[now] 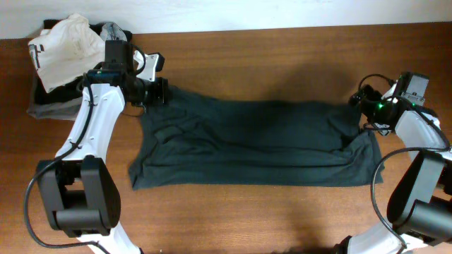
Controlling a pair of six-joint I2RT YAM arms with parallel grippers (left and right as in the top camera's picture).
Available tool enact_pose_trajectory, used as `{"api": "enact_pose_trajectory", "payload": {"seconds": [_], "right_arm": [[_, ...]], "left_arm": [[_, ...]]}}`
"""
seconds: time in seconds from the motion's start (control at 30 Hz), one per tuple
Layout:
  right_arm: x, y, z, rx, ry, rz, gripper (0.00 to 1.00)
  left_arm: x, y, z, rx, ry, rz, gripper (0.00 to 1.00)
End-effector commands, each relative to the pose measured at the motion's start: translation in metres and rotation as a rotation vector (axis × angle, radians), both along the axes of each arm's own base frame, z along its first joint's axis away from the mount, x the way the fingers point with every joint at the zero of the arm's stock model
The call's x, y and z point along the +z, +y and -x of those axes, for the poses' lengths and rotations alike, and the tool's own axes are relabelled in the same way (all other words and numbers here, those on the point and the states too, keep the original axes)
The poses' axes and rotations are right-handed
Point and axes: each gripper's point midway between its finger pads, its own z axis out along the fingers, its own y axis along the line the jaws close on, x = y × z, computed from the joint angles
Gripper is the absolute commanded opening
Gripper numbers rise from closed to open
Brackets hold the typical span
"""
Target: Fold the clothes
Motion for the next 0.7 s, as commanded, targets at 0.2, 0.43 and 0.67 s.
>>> {"api": "enact_pose_trajectory", "payload": {"seconds": [0.2,0.43,0.67], "right_arm": [[-0.037,-0.008,-0.037,0.023,-0.049,-0.01,0.99],[-0.038,-0.011,-0.043,-0.001,-0.066,-0.021,0.88],[-0.039,-0.011,-0.042,-0.004,-0.062,-0.018,0.45]], "left_arm": [[0.014,-0.002,-0.003,0.003,-0.029,0.02,0.07],[0.014,-0.002,-0.003,0.003,-0.029,0.02,0.07],[0.014,-0.002,-0.003,0.003,-0.029,0.02,0.07]]}}
